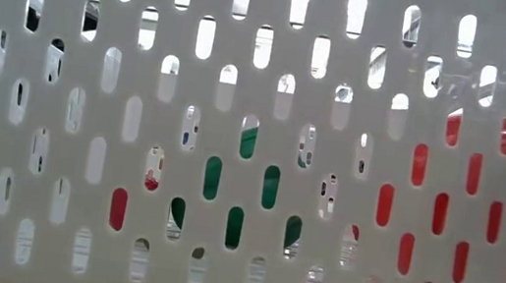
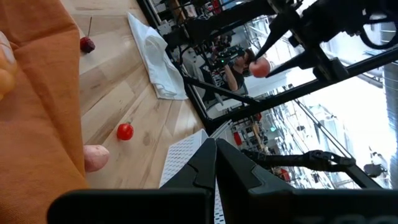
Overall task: Pick and placing Produce into tupperware
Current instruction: Put the right peach into the white bin, then put the top red cherry into the white bin
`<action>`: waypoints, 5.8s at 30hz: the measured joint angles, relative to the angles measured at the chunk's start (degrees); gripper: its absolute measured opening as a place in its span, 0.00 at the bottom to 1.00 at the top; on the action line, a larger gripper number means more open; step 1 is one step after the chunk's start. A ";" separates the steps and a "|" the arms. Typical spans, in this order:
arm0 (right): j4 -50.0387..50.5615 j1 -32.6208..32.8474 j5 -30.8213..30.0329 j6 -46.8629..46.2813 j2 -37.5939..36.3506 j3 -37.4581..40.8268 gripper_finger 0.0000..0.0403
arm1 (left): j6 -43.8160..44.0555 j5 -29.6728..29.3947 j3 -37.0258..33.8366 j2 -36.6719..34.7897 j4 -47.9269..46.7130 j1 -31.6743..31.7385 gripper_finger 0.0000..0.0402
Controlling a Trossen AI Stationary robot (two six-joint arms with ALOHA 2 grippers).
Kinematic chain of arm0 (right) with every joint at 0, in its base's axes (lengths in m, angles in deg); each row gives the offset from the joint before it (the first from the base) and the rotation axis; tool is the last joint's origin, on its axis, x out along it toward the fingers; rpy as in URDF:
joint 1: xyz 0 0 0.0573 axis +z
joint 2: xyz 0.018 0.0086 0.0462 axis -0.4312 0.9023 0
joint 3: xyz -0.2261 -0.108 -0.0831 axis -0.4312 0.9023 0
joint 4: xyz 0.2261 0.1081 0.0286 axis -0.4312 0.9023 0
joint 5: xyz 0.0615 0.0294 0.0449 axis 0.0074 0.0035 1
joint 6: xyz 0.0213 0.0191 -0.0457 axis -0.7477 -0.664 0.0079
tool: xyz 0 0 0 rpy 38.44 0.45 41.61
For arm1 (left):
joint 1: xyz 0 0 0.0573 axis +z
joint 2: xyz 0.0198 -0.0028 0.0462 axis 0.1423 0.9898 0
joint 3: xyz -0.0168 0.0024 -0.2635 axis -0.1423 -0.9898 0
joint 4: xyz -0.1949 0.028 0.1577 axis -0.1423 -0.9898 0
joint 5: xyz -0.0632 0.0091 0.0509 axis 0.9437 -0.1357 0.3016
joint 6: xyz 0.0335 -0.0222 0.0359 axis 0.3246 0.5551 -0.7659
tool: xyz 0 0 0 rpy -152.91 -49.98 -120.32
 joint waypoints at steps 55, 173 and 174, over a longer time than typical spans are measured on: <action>-16.97 16.98 -6.61 -63.39 15.72 0.11 0.35 | 0.01 0.00 -0.01 -0.01 -0.01 0.00 0.00; 7.55 7.11 -19.15 -20.85 5.19 -12.17 0.46 | 0.01 -0.02 -0.01 -0.01 0.01 0.00 0.00; 7.43 7.09 -19.23 -19.02 4.46 -12.17 0.46 | 0.01 0.00 0.01 -0.01 0.01 0.00 0.00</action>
